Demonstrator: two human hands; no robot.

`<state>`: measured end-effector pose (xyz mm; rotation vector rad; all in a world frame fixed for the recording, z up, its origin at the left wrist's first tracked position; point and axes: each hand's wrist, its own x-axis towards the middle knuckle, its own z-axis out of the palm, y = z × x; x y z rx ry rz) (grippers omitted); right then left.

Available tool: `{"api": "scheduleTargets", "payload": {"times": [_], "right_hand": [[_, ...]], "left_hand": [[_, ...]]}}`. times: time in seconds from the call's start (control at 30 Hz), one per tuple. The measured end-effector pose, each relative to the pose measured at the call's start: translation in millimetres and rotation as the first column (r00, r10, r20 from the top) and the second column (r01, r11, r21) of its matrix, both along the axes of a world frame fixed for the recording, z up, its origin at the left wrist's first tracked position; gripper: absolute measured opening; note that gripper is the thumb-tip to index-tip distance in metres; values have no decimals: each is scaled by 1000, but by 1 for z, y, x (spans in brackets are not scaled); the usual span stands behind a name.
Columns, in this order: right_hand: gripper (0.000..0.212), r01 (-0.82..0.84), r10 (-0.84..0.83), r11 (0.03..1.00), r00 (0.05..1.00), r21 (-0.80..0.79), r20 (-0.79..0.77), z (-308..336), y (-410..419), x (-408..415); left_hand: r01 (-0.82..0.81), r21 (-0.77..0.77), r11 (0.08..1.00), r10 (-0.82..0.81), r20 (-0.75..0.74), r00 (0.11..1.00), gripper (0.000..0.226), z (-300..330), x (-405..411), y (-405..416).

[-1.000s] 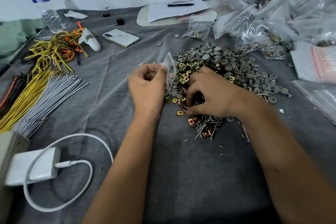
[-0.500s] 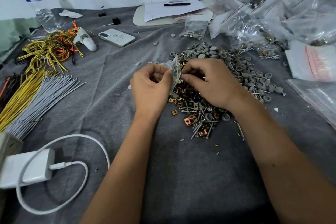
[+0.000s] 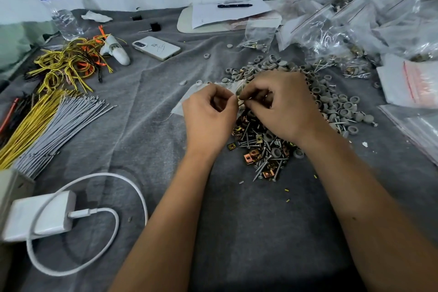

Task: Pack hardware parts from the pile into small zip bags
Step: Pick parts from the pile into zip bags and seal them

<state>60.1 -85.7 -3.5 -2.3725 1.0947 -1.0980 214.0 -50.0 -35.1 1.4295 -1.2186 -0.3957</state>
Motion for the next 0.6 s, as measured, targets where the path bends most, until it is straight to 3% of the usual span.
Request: {"api": "scheduleTargets", "payload": {"times": [0.2, 0.37, 0.5, 0.6], "right_hand": [[14, 61, -60, 998, 994, -6, 90, -7, 4, 10], [16, -50, 50, 998, 999, -41, 4, -6, 8, 15], [11, -27, 28, 999, 999, -38, 31, 2, 3, 2], [21, -66, 81, 994, 981, 89, -176, 6, 0, -8]], "left_hand": [[40, -26, 999, -43, -126, 991, 10, 0, 2, -3], [4, -27, 1000, -12, -298, 954, 9, -1, 7, -4], [-62, -25, 998, 48, -386, 921, 9, 1, 12, -5], [-107, -12, 994, 93, -401, 911, 9, 1, 13, -6]]}}
